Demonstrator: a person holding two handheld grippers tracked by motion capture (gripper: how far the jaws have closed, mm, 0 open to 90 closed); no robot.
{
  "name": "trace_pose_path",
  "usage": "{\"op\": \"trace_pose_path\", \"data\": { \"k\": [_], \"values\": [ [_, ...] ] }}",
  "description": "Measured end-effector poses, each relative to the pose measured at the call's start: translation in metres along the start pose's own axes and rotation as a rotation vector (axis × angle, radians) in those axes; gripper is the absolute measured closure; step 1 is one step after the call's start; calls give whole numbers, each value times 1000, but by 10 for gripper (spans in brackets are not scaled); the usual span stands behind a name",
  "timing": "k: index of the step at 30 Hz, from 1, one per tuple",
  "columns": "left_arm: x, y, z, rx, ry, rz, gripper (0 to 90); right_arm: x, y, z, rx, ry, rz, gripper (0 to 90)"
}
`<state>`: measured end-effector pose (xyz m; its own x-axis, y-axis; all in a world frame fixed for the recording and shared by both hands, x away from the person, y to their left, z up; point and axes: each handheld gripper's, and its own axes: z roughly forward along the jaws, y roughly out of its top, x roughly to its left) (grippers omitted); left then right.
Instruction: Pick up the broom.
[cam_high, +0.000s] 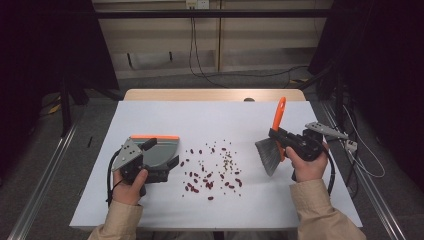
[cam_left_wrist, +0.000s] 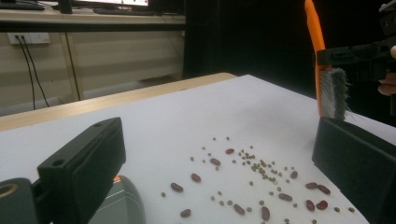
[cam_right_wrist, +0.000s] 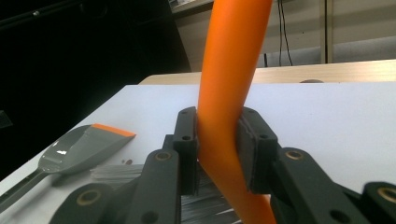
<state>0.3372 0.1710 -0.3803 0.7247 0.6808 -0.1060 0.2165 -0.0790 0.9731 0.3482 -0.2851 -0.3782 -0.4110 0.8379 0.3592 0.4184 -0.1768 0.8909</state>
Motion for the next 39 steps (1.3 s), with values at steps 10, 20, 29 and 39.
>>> {"op": "trace_pose_path", "data": {
  "k": [10, 20, 29, 39],
  "values": [
    [-9, 1, 9, 18, -32, 6, 25, 7, -2, 2, 9, 15, -7, 718],
    [-24, 1, 30, 51, -80, 17, 25, 16, -1, 2, 1, 33, -16, 718],
    [-38, 0, 53, 65, -138, 10, 28, 21, 1, 7, -8, 47, -10, 718],
    [-47, 2, 66, 73, -210, 17, 37, 37, 6, 19, -16, 81, -18, 717]
  ]
}}
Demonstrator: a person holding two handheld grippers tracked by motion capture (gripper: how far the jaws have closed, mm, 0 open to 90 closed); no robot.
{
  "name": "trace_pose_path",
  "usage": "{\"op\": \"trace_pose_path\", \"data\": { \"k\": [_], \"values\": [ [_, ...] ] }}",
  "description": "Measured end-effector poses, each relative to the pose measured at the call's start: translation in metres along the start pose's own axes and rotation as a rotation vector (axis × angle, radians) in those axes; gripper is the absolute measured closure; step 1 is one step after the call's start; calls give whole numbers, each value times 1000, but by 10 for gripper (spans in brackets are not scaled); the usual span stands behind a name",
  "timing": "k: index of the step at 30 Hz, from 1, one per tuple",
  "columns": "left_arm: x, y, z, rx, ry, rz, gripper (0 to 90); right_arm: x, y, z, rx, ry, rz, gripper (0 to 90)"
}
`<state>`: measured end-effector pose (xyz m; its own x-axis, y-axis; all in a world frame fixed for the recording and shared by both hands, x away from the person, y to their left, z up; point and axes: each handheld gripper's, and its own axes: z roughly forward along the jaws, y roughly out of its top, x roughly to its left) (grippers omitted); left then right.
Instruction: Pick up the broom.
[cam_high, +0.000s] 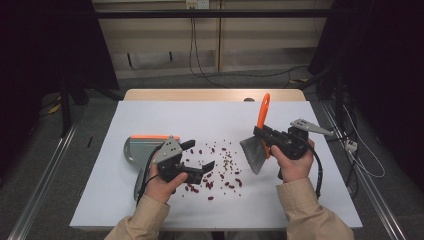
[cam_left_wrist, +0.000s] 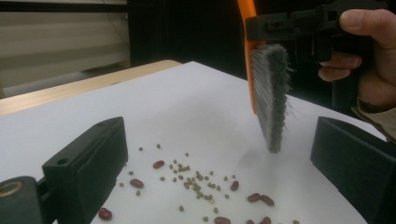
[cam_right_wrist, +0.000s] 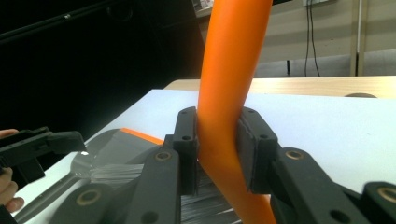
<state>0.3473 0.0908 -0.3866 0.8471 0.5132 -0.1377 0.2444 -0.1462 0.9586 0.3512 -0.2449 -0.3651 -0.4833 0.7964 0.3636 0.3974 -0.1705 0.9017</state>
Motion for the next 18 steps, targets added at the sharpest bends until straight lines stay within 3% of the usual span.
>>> {"op": "trace_pose_path", "data": {
  "k": [5, 9, 14, 18],
  "values": [
    [-2, 4, 7, -14, -25, -18, 38, 8, 0, 9, -4, 1, -23, 717],
    [-6, 9, 15, -3, -21, -28, 37, 15, 2, 17, -8, 10, -23, 717],
    [-8, 10, 23, 14, -59, -52, 40, 25, 4, 27, -18, 20, -26, 717],
    [-7, 9, 26, 24, -63, -61, 56, 32, 4, 32, -23, 28, -34, 717]
  ]
}}
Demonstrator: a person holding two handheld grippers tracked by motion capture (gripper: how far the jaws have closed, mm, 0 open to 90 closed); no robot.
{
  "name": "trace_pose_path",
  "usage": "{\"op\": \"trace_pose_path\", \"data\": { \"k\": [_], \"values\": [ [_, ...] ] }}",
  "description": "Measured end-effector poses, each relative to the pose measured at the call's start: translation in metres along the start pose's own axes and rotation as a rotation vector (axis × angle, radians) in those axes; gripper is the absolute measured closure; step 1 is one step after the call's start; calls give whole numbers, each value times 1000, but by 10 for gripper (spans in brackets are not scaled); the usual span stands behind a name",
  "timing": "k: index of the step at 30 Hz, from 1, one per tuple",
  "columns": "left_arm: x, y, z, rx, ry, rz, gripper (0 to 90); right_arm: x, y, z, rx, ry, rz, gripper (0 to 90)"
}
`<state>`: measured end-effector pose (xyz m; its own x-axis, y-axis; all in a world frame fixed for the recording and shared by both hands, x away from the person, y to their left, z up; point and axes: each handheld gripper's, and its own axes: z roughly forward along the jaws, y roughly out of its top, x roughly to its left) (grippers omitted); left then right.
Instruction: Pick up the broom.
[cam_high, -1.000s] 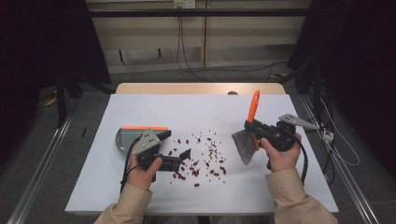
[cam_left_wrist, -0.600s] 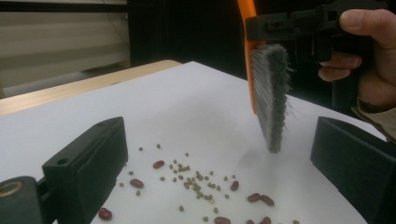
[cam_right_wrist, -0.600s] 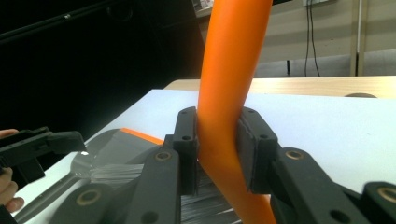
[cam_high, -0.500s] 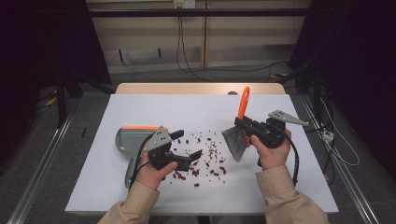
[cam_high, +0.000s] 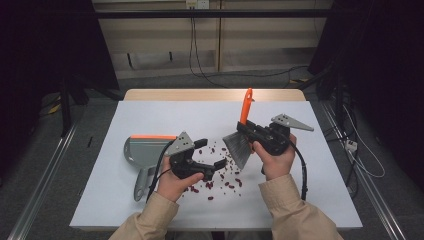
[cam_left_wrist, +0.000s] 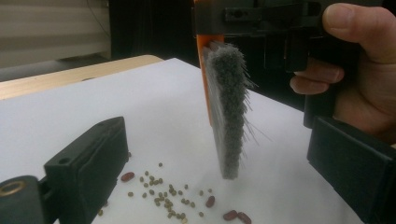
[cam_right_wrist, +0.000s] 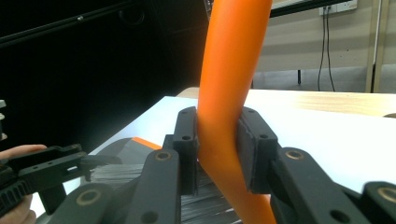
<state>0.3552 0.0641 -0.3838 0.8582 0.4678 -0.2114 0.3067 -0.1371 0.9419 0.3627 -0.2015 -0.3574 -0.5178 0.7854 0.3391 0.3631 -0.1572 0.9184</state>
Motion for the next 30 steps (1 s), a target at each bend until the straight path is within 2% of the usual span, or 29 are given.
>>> {"op": "trace_pose_path", "data": {
  "k": [2, 5, 6, 9, 11, 19, 25, 27, 28, 30],
  "values": [
    [0, 0, 2, 5, 9, 2, 73, 3, -1, 3, 0, 4, -3, 717],
    [1, -2, 6, 7, 12, -24, 115, 8, -2, 8, 1, 9, -2, 717],
    [2, -2, 7, 9, 12, -32, 156, 11, -4, 11, 3, 20, 4, 717],
    [4, -3, 11, 7, 28, -46, 184, 15, -6, 15, 7, 20, -5, 717],
    [6, -3, 11, 10, 33, -46, 232, 20, -8, 20, 15, 27, -12, 717],
    [12, -2, 7, -8, 67, -91, 357, 29, -13, 28, 32, 44, -16, 717],
    [13, -2, 5, 4, 85, -102, 526, 33, -14, 32, 37, 57, -30, 716],
    [15, -2, 4, 4, 84, -112, 574, 34, -14, 31, 39, 61, -38, 717],
    [15, -2, 4, 2, 78, -114, 626, 34, -14, 30, 44, 62, -41, 717],
    [14, -2, 4, 8, 66, -105, 675, 34, -14, 30, 42, 61, -46, 717]
  ]
}}
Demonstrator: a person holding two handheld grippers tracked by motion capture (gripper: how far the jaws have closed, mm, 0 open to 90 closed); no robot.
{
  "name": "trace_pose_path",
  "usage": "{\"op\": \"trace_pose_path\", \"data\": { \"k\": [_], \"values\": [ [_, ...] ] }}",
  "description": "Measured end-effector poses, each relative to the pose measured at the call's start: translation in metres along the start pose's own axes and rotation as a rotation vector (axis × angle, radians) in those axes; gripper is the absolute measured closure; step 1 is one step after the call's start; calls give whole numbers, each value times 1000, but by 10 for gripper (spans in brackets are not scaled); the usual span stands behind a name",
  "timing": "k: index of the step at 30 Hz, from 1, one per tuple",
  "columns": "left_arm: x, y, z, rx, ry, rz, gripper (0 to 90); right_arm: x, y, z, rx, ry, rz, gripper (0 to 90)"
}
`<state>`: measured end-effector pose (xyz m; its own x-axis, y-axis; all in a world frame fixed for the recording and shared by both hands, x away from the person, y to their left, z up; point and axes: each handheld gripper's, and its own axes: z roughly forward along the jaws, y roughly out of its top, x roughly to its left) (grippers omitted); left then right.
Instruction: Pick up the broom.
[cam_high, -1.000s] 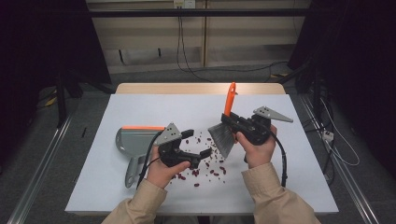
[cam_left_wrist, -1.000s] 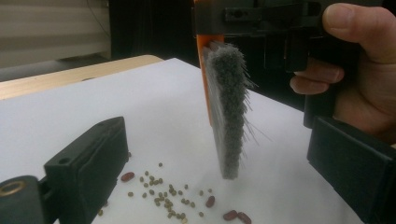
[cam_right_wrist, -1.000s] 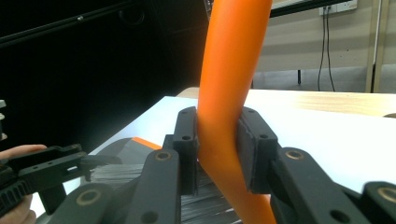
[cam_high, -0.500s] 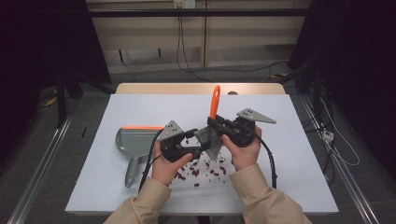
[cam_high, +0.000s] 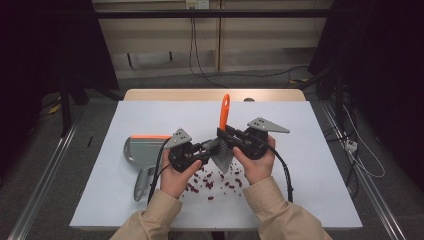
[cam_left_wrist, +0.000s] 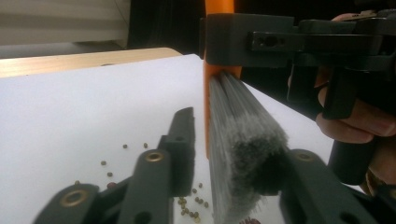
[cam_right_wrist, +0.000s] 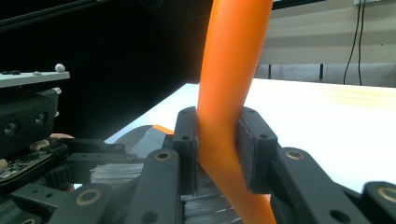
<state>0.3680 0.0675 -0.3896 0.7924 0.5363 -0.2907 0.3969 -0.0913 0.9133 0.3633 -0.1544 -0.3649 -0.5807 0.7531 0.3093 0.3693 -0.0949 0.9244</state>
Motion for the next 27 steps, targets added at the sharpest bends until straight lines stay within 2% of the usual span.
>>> {"op": "trace_pose_path", "data": {
  "k": [2, 3, 4, 13, 15, 18, 22, 27],
  "values": [
    [0, 0, 0, 4, -19, -8, 754, 0, 0, 0, 5, -1, -8, 716],
    [0, 0, 0, 8, -28, 0, 754, 0, 0, 0, 5, -1, -8, 716],
    [-1, 0, 0, 7, -20, 10, 812, 0, -1, -1, 5, 3, -6, 715],
    [-1, 0, -3, 25, -45, 19, 848, -5, -1, -3, 31, 51, 6, 708],
    [-1, 0, -3, 25, -48, 10, 850, -7, -1, -3, 36, 68, 10, 705],
    [0, 0, -4, 27, -58, 4, 851, -8, 0, -5, 45, 79, -24, 689],
    [3, 1, -8, 12, -63, -15, 852, -16, -1, -8, 43, 103, 13, 478],
    [6, 3, -12, -1, -49, -22, 851, -27, -4, -19, 22, 147, -25, 349]
  ]
}}
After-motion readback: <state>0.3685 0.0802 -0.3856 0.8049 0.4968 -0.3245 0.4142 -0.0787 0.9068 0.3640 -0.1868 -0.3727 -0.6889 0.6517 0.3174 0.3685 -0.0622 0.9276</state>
